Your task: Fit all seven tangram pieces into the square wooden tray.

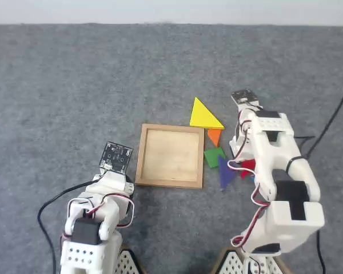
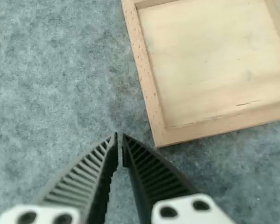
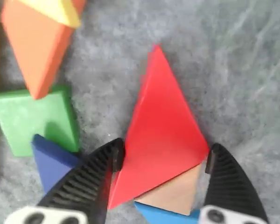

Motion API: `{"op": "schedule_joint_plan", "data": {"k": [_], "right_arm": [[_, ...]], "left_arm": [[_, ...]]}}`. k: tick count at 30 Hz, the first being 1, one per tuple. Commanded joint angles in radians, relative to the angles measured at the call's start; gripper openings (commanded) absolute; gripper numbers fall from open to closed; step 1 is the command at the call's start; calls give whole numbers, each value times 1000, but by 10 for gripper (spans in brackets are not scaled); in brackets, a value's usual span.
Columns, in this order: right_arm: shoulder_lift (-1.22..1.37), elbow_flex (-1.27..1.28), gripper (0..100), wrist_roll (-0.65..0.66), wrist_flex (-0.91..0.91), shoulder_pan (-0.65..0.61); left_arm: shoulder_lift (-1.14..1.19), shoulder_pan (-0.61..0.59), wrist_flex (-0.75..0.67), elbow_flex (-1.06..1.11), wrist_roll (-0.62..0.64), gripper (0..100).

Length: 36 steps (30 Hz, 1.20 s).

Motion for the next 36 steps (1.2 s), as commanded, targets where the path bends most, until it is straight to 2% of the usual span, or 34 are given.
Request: {"op": "schedule_joint_plan", "data": {"k": [1, 11, 18, 24, 36], "right_arm": [[-8, -66, 220, -35, 18, -48], [1, -109, 229, -43, 61, -59], [16, -26, 342, -103, 53, -45], [38, -28, 329, -114, 30, -44], [117, -98, 240, -114, 12, -44]], "left_arm": [[-15, -5, 3, -10, -3, 19], [-15, -5, 3, -10, -3, 19], [-15, -5, 3, -10, -3, 19], [-15, -5, 3, -10, -3, 19], [-15, -5, 3, -10, -3, 19]]}}
